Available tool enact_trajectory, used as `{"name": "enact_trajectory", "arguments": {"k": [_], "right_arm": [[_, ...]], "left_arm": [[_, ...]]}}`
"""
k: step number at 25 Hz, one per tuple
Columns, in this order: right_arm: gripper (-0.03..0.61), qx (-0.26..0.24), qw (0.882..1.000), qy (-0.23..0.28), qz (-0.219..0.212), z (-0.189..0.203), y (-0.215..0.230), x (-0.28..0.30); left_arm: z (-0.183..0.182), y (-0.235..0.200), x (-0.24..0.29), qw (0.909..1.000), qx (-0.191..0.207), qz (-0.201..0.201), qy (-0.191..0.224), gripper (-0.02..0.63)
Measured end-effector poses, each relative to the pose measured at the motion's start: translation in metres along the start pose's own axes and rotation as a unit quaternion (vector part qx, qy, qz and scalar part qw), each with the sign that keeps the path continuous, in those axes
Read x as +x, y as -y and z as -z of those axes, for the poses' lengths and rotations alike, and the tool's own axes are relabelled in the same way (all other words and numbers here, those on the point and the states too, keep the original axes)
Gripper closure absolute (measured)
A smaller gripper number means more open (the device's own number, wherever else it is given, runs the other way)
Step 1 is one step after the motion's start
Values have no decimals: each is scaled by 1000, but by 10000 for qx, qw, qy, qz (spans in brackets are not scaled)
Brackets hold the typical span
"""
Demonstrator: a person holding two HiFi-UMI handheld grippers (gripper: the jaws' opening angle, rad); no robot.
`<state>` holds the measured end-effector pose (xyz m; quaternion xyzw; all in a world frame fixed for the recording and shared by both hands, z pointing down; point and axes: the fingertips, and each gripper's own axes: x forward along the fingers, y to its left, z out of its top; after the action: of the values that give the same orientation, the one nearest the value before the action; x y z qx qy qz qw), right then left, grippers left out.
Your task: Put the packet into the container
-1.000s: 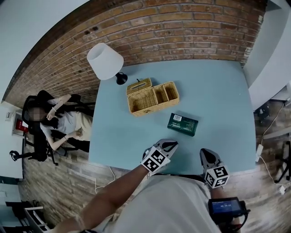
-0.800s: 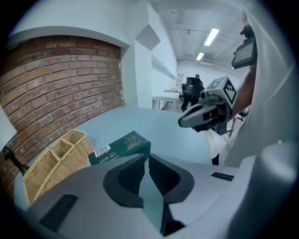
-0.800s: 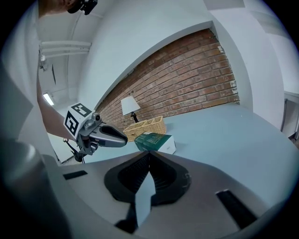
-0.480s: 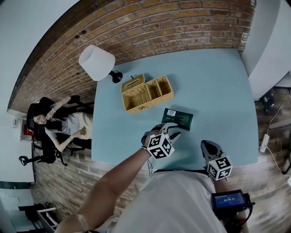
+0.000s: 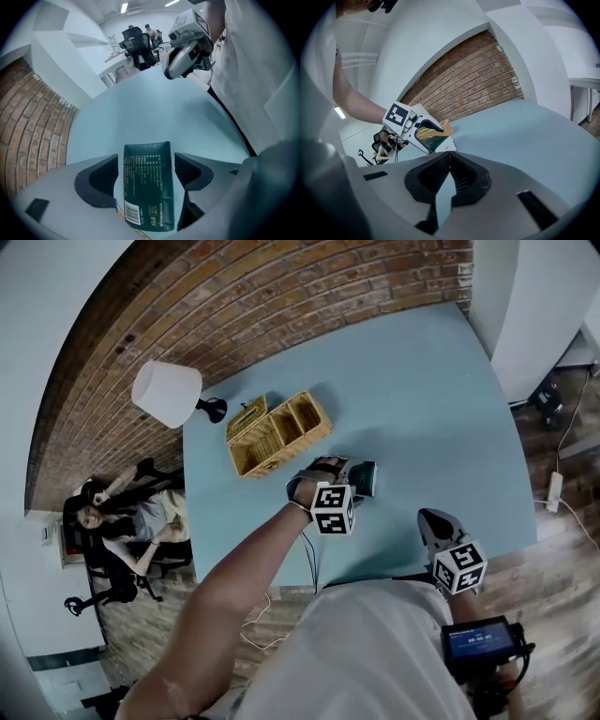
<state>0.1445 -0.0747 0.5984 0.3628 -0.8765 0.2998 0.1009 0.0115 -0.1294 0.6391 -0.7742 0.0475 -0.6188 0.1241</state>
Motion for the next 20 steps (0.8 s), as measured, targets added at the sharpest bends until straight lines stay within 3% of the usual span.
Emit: {"name": "enact_trajectory", "arguments": {"k": [3, 10, 20], "right_arm": [[568, 150, 9998, 60, 129, 1, 15, -6], [568, 276, 9991, 167, 274, 1, 37, -12], [568, 396, 9987, 95, 306, 8, 40, -13]], "left_arm": [[5, 0, 7, 9976, 141, 595, -323, 207], [10, 1, 18, 9846, 221, 1594, -681, 202], [11, 3, 21, 9832, 225, 1674, -691, 209]]}}
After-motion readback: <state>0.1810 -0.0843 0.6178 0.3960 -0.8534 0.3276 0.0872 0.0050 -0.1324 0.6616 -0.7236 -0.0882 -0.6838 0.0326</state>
